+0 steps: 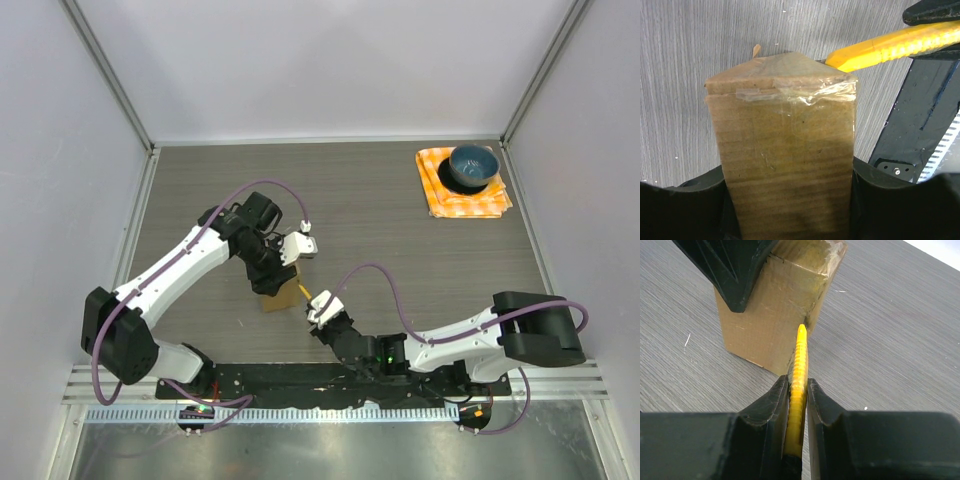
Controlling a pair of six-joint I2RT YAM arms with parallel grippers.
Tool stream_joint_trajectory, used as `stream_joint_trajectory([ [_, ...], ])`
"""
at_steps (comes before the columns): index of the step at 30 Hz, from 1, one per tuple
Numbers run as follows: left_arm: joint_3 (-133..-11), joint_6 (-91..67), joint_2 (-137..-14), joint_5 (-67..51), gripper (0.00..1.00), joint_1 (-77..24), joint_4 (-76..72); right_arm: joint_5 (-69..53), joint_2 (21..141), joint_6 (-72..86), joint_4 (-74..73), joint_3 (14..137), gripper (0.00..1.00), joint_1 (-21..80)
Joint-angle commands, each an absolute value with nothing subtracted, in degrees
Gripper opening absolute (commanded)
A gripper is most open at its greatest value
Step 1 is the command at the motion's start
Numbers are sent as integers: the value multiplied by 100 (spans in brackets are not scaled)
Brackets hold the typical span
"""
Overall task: Unpack the express box
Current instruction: Cut the express box at the center of the board.
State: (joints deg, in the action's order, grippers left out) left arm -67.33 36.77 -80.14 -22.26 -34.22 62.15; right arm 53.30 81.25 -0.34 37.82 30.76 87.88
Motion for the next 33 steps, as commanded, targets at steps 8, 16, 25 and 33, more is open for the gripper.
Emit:
stream_joint_trajectory([
  [8, -6636, 3877, -8086, -4844, 0, -4166, 7928, 4975, 8185, 1098, 3894, 3815, 1, 8077],
  [16, -6723, 3797, -8086, -4588, 0, -3535, 7752, 4905, 7085, 1871, 2340, 3411, 1, 8147],
  [25, -6522, 3332, -7875, -3789, 0, -3015, 6830, 4553, 5864, 1907, 1320, 3182, 1, 8367],
  [33, -6478, 2646, -7506, -2718, 0, -3023, 5942, 4070, 5213, 1565, 1554, 2857, 1, 8420],
])
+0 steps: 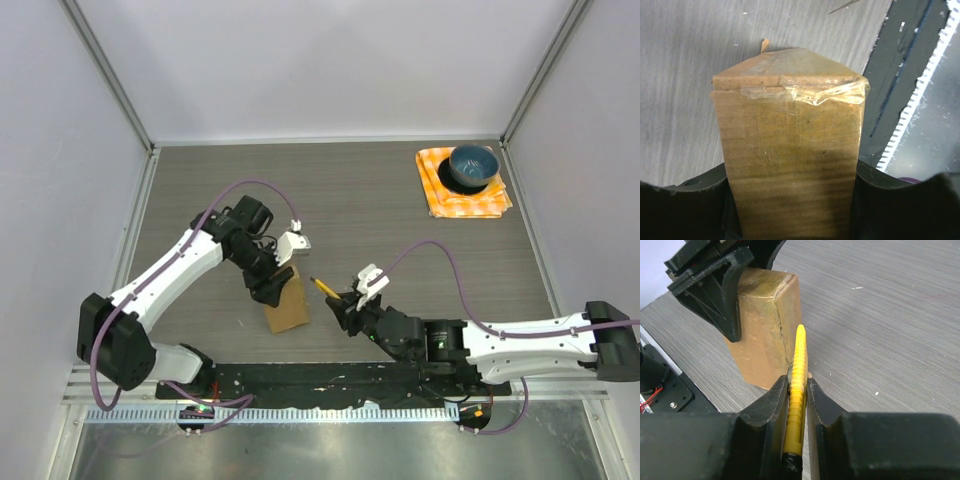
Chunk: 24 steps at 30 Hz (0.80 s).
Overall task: Unpack the express box
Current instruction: Cut the express box at the center of the board.
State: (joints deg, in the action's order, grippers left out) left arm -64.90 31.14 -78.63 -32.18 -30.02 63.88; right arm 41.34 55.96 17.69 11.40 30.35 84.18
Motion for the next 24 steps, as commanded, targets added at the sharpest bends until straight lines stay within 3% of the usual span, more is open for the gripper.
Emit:
stream_joint_trajectory([
  [1, -6478, 2646, -7428, -2594, 0, -3023, 5881, 4043, 5151, 1512, 1573, 2813, 1, 8420],
  [7, -6425, 2417, -7164, -1960, 0, -3023, 5520, 3929, 4694, 1398, 1503, 2637, 1, 8429],
  [11, -6381, 2347, -7040, -1758, 12, -3050, 5432, 3858, 4535, 1345, 1477, 2584, 1, 8429],
  [14, -6241, 2347, -7022, -1688, 27, -3120, 5458, 3797, 4500, 1336, 1511, 2584, 1, 8429],
  [15, -6197, 2355, -7014, -1661, 42, -3155, 5458, 3762, 4500, 1336, 1529, 2593, 1, 8429],
  [17, -6056, 2355, -7040, -1652, 48, -3208, 5467, 3692, 4509, 1345, 1564, 2610, 1, 8429],
  [19, -5977, 2364, -7049, -1679, 61, -3217, 5458, 3674, 4526, 1345, 1564, 2619, 1, 8429],
  [20, -5968, 2356, -7049, -1679, 69, -3225, 5449, 3630, 4552, 1345, 1564, 2637, 1, 8437],
  [21, -5968, 2355, -7058, -1687, 90, -3226, 5458, 3612, 4561, 1345, 1564, 2645, 1, 8429],
  [22, -5968, 2373, -7049, -1722, 99, -3226, 5475, 3595, 4588, 1353, 1556, 2672, 1, 8429],
  [24, -5985, 2391, -7023, -1731, 100, -3226, 5502, 3534, 4605, 1345, 1547, 2689, 1, 8429],
])
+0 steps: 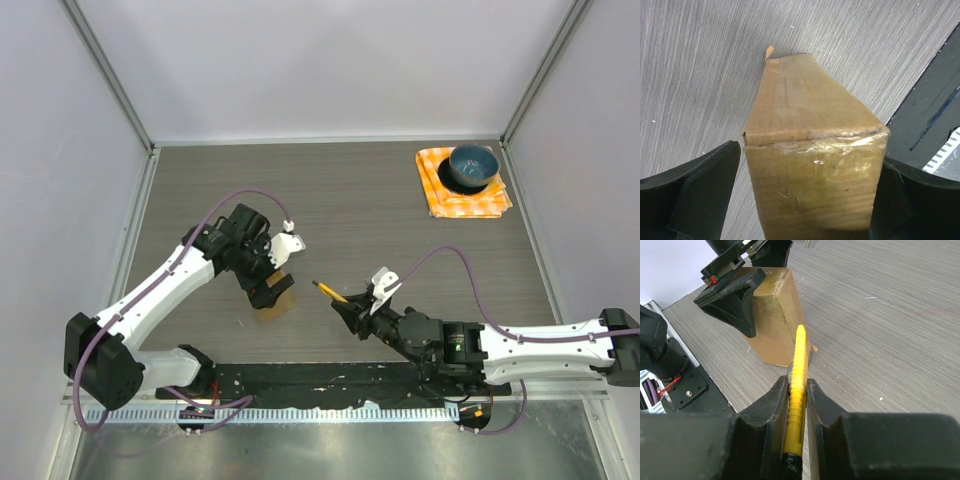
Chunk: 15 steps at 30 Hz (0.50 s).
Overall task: Unpack the express box
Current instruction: Cut the express box at the center of the board.
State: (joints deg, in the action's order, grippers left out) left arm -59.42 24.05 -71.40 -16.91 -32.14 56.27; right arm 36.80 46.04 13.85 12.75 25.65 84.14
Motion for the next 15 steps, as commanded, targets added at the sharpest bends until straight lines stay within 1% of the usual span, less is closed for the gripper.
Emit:
stream_joint_trajectory([
  [1, -6011, 2382, -7014, -1740, 100, -3226, 5511, 3516, 4632, 1345, 1547, 2689, 1, 8429],
  [5, -6178, 2426, -6935, -1758, 100, -3226, 5660, 3375, 4702, 1327, 1512, 2777, 1, 8429],
  [10, -6793, 2522, -6768, -1950, 100, -3226, 6159, 3103, 4807, 1240, 1345, 3005, 1, 8429],
  [14, -7417, 2864, -6610, -2565, 100, -3226, 6749, 2866, 4860, 1204, 1178, 3225, 1, 8420],
  [15, -7583, 2970, -6566, -2932, 100, -3226, 6863, 2813, 4878, 1195, 1160, 3269, 1, 8420],
])
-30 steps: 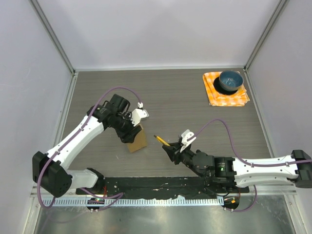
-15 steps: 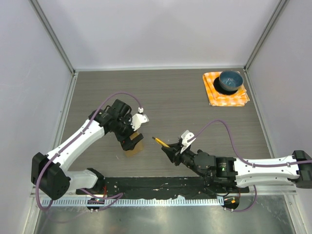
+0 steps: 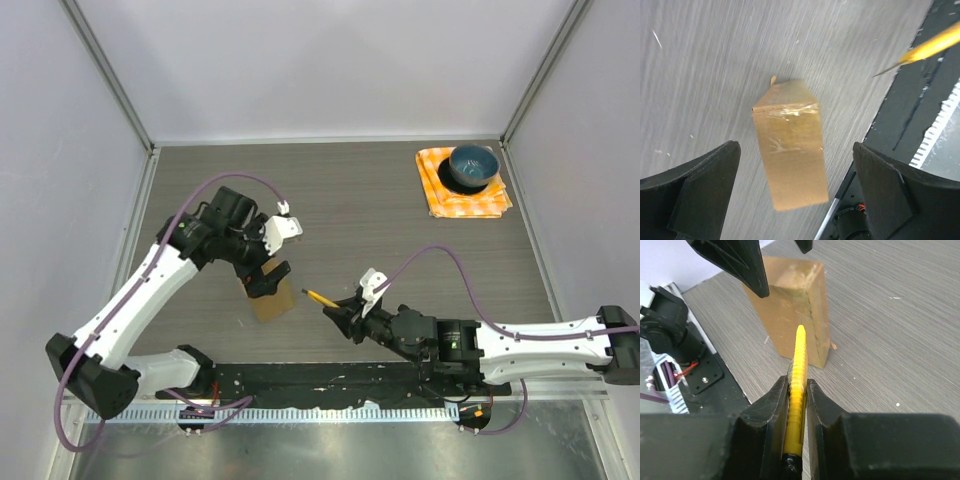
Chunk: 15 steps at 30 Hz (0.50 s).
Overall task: Unpack the express box
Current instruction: Cut the express box at the center of the board, then adjust the knife.
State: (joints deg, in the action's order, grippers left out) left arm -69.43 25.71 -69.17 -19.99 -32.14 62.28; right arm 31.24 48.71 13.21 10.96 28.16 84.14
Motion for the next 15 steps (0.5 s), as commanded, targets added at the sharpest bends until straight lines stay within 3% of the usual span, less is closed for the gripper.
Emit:
stream_joint_trajectory([
  [1, -7655, 3232, -6513, -3092, 100, -3226, 7073, 2752, 4887, 1178, 1134, 3357, 1, 8411],
  [8, -8331, 4278, -6503, -4525, 100, -3287, 8155, 1812, 5150, 1064, 713, 4033, 1, 8157],
  [15, -8657, 4658, -7005, -4685, 100, -3612, 8903, 801, 5484, 976, 343, 4658, 1, 7875],
])
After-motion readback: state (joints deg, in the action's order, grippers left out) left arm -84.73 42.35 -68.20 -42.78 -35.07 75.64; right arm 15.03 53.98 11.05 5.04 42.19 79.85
